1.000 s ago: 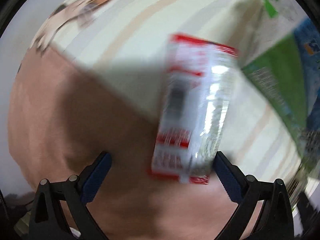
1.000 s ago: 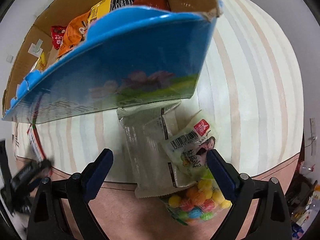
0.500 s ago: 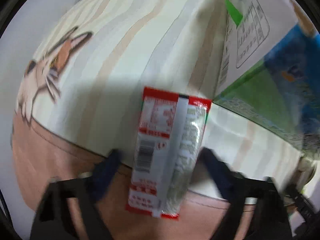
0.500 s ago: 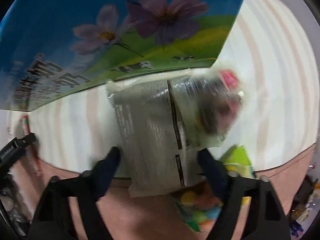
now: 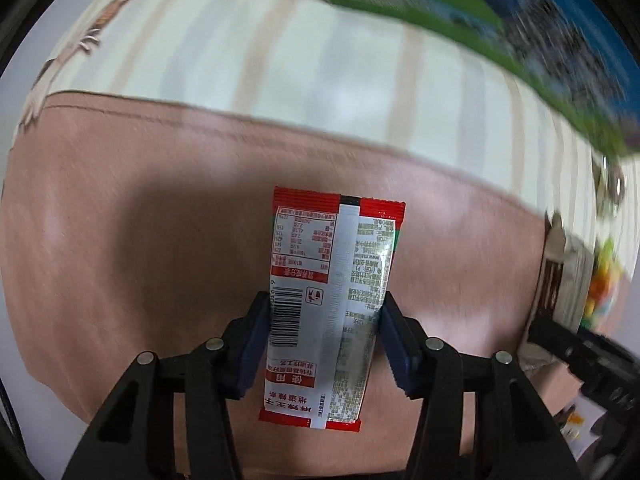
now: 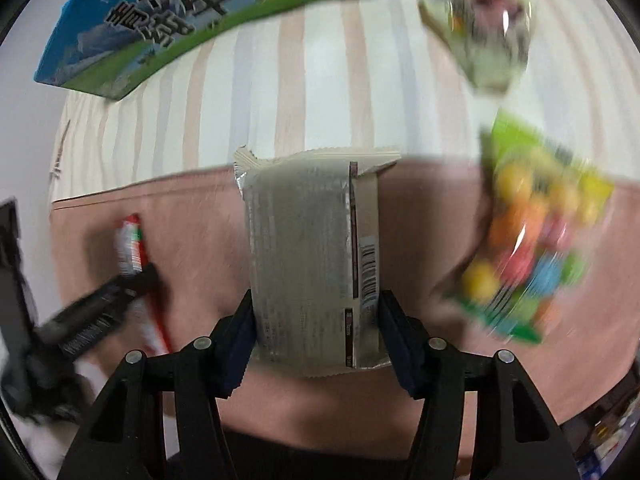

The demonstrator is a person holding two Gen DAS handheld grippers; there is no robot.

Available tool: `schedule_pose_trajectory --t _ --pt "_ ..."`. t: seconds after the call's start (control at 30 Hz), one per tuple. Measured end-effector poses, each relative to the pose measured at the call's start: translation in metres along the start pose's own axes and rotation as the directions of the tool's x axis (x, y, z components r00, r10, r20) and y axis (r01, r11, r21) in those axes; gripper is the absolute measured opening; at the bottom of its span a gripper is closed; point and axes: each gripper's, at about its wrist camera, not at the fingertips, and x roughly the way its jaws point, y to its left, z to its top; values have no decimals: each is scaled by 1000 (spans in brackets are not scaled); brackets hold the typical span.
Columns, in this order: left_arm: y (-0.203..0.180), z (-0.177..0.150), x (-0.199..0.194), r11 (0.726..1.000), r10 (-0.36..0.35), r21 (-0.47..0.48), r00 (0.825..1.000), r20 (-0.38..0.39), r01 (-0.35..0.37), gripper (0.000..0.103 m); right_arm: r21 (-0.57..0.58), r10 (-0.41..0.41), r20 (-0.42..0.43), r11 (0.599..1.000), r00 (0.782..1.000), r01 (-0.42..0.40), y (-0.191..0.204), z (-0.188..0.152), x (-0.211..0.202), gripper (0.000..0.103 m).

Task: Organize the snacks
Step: 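Grasp the red-white strip packet with the left gripper while the right grasps the white wafer packet, then carry both packets over the box with both grippers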

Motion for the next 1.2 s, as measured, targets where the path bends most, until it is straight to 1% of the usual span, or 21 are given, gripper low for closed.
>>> schedule_pose_trajectory --t 0.1,0.13,0.17,0.23,0.27,0.3,0.33,0.37,0.4,0.43,0.47,0.5,0.63,0.67,0.73,0.77,0.83,0.93,1.07,1.13,1.2 --pt "3 -17 7 999 -36 18 999 -11 37 59 36 24 1 999 1000 -24 -4 2 1 71" --pt "7 -17 8 997 -78 8 997 -17 78 65 37 21 6 999 1000 -21 -1 3 -1 72" --pt "20 -3 11 994 -112 -4 993 -22 112 68 36 14 13 999 1000 -14 -2 8 -1 74" --pt "35 -7 16 986 -165 -31 986 -23 164 68 24 -18 30 1000 999 17 7 39 -4 75" --pt "40 -13 19 984 -177 -34 984 -22 177 68 6 -55 44 999 998 54 11 42 -1 75" --pt "43 -14 20 982 -187 -34 982 -21 186 68 -4 -75 49 997 996 75 28 48 2 76" --pt "44 -16 20 982 -189 -30 982 -17 188 68 -16 -97 56 995 994 98 46 47 11 76" --pt "43 -16 20 983 -181 -24 983 -15 181 67 -24 -119 66 992 991 121 52 48 14 76" --pt "46 -15 20 986 -166 -19 986 -12 166 64 -25 -127 80 991 989 129 56 49 16 76" --pt "44 -15 19 991 -131 -5 991 -10 131 58 -24 -131 90 991 987 134 57 48 16 74" --pt "44 -10 16 995 -103 8 995 -7 103 53 -30 -137 96 990 986 141 59 49 15 68" --pt "41 -11 14 996 -92 10 996 -1 92 51 -33 -137 101 990 986 141 63 47 17 62" --pt "38 -12 6 997 -78 2 997 6 78 46 -25 -98 108 995 989 101 60 36 8 62" --pt "38 -8 4 997 -76 2 997 7 76 46 -23 -89 109 996 990 92 51 30 0 62" --pt "25 4 -10 997 -79 1 997 17 79 46 -21 -63 106 998 992 65 44 24 -9 61" --pt "24 8 -19 996 -85 2 996 25 85 46 -23 -49 105 998 993 52 32 23 -18 61" --pt "22 14 -31 995 -96 3 995 39 96 46 -31 -24 111 999 994 28 32 7 -34 61" --pt "22 18 -59 992 -128 16 989 77 127 46 -49 19 130 999 991 -13 34 9 -59 61" --pt "7 33 -112 979 -203 45 969 138 199 46 -75 88 174 994 981 -76 30 11 -109 61" --pt "10 52 -129 970 -241 66 956 165 233 46 -99 122 213 990 969 -102 33 18 -140 61" --pt "1 69 -152 960 -277 105 941 194 261 46 -115 148 251 986 957 -122 40 26 -170 61"
